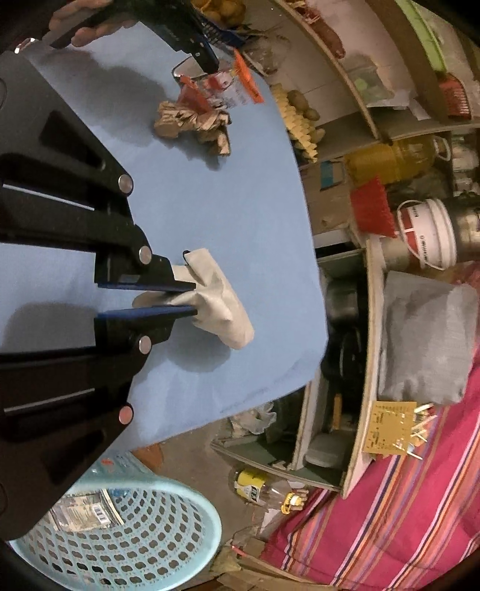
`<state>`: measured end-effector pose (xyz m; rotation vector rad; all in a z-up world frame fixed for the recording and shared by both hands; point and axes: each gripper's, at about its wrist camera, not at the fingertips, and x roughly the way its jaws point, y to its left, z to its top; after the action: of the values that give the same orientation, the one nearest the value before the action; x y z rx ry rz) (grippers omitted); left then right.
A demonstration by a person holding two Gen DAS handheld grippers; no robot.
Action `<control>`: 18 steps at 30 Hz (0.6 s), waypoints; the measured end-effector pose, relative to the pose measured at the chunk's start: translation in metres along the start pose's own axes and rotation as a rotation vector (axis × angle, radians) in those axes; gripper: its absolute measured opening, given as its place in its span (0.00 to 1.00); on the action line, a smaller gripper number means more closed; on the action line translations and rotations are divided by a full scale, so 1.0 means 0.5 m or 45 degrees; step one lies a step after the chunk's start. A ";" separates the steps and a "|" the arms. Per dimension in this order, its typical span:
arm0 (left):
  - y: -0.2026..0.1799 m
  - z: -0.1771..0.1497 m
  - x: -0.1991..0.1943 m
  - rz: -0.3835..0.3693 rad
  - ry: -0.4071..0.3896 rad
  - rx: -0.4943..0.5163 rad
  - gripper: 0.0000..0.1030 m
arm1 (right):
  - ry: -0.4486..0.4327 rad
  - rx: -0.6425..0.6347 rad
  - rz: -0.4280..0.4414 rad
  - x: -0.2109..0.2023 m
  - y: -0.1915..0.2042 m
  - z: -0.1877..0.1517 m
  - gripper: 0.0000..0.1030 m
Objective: Collect trash
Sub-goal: 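Carry the clear bag and white cloth to the basket and open both tools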
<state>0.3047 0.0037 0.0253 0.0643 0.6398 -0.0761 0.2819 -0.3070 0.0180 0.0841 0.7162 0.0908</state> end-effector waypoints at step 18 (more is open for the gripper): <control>-0.293 0.083 -0.153 -0.287 -0.215 0.107 0.08 | -0.195 0.134 -0.140 -0.224 -0.226 -0.036 0.08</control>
<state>0.2549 -0.1418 0.0987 0.0658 0.4730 -0.3229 0.1920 -0.4309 0.0651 0.1505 0.5712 -0.0580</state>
